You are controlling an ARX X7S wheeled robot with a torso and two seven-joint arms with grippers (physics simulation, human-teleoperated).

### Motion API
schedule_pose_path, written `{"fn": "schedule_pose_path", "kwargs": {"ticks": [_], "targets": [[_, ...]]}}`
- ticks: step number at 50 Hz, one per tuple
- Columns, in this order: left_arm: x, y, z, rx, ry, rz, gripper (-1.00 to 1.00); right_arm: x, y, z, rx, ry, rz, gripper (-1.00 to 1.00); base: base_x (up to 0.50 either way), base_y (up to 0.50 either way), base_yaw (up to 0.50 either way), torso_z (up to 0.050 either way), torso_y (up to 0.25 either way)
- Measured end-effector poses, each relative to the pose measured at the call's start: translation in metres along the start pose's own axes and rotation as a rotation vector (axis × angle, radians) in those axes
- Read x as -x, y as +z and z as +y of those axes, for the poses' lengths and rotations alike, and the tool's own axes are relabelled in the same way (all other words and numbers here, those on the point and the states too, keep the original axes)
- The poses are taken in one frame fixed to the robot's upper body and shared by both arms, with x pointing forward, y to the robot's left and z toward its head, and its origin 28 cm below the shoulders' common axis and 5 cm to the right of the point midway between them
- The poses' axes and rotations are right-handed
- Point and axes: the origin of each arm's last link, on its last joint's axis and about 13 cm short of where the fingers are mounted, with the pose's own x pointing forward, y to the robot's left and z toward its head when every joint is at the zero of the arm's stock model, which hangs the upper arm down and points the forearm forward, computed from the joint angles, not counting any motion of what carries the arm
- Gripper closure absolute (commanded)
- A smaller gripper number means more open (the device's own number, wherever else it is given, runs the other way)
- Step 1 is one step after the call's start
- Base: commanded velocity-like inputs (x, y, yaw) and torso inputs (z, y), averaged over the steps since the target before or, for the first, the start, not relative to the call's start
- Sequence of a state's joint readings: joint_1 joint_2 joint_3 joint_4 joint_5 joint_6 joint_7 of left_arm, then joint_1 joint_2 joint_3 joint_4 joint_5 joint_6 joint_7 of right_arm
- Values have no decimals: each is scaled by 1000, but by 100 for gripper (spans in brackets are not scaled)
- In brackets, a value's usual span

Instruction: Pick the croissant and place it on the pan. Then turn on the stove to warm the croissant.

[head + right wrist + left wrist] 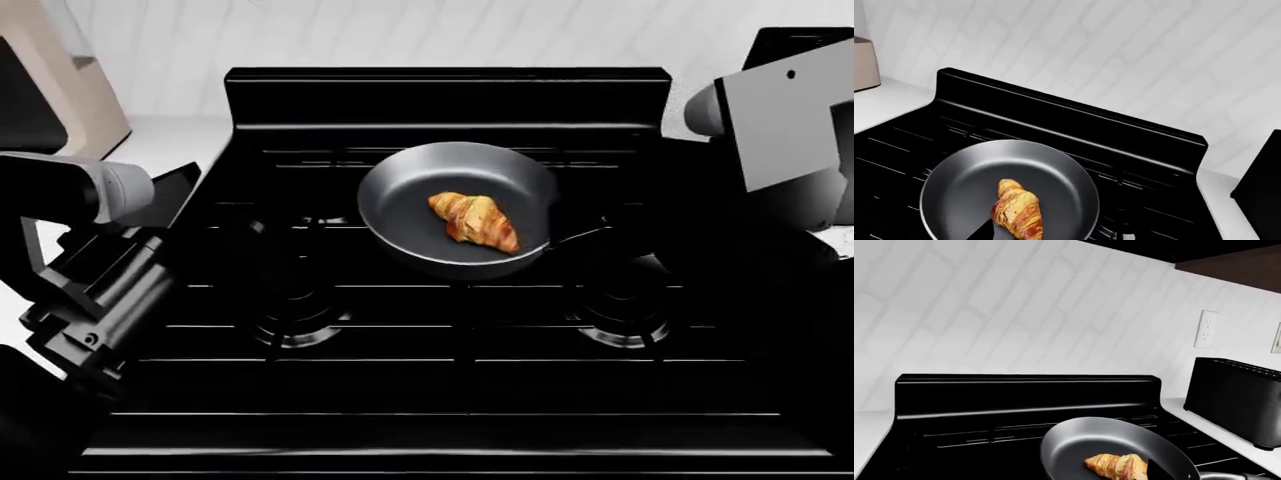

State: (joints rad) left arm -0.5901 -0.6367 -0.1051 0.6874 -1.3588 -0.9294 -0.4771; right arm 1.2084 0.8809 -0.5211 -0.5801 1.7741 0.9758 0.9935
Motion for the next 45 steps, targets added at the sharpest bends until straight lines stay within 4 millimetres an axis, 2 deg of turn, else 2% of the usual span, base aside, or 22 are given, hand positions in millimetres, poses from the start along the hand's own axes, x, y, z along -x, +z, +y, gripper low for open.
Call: {"fn": "schedule_pose_path", "kwargs": {"ticks": [26,45], "targets": [[-1,0,0,2,-4,-1,-100,4,-3,1,-29,-15,-16,-100,-493,0,0,0,0],[-1,-1,0,24,-16,-29,-100,3,-7,1,-45,-18,-29,-100,0,0,0,0,0]]}}
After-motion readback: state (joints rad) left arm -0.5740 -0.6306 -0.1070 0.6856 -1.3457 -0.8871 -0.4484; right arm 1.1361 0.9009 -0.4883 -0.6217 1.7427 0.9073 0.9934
